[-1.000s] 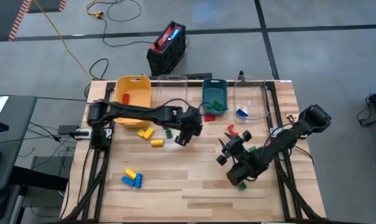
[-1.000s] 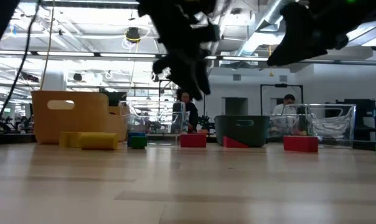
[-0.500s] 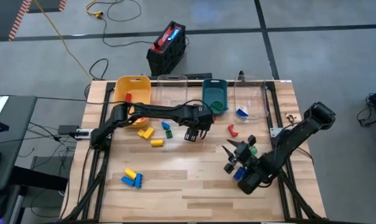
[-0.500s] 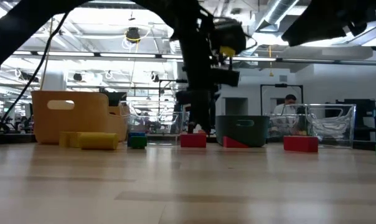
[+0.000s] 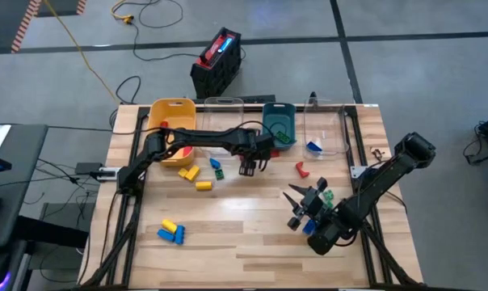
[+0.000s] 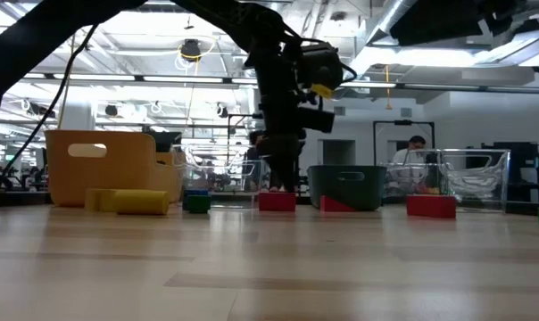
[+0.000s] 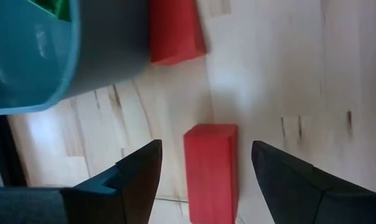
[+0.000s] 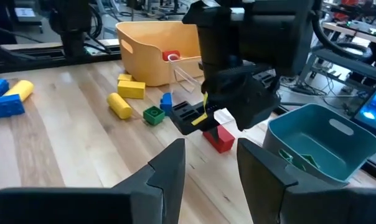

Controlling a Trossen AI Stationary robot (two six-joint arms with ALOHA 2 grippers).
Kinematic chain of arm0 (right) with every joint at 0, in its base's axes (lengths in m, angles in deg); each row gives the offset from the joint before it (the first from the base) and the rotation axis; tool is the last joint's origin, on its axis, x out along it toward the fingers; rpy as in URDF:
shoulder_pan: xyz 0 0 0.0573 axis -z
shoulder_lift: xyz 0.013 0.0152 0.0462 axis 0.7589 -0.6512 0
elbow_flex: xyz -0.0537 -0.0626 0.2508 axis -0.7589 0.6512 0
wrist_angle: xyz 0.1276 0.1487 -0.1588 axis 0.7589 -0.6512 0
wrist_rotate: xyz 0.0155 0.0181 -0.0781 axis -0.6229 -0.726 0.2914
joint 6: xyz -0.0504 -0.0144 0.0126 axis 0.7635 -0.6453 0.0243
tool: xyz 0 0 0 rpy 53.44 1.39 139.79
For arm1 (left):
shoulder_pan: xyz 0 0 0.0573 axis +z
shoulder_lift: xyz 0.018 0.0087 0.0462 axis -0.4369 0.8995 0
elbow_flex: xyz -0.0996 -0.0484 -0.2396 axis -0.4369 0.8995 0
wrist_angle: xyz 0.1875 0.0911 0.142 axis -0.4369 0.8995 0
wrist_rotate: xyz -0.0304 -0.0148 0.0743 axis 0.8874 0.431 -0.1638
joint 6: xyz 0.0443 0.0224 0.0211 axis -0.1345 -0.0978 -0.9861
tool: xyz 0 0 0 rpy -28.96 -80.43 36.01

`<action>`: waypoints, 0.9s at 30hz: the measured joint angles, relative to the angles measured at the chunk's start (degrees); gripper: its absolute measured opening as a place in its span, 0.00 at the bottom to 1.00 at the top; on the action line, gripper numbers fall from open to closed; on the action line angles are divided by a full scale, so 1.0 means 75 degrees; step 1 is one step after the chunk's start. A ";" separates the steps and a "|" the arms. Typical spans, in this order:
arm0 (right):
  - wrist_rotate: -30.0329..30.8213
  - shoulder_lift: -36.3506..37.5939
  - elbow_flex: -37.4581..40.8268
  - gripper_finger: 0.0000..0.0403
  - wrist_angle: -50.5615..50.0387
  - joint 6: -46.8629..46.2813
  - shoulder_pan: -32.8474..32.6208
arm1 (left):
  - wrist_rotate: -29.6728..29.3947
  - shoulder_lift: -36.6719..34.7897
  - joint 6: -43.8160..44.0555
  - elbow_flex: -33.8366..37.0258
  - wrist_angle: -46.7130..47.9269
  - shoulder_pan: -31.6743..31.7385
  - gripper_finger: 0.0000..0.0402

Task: Sort blocks
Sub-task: Put the red block into the yellow bin

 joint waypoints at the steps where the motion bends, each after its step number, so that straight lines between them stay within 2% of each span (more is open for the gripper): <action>1: 0.0001 0.0000 0.0000 0.40 -0.0002 0.0010 -0.0001 | 0.0028 0.0000 -0.0007 0.0000 0.0035 0.0000 0.60; 9: 0.0011 0.0000 0.0000 0.40 -0.0005 0.0018 0.0005 | 0.0117 0.0000 -0.0145 0.0006 0.0177 -0.0041 0.60; 18: 0.0036 0.0000 0.0000 0.40 0.0056 0.0029 0.0005 | 0.0143 0.0000 -0.0310 0.0006 0.0215 0.0111 0.52; 27: 0.0042 0.0000 0.0000 0.40 0.0652 0.0784 0.0005 | 0.0929 0.0000 -0.0275 0.0006 0.0215 0.0268 0.52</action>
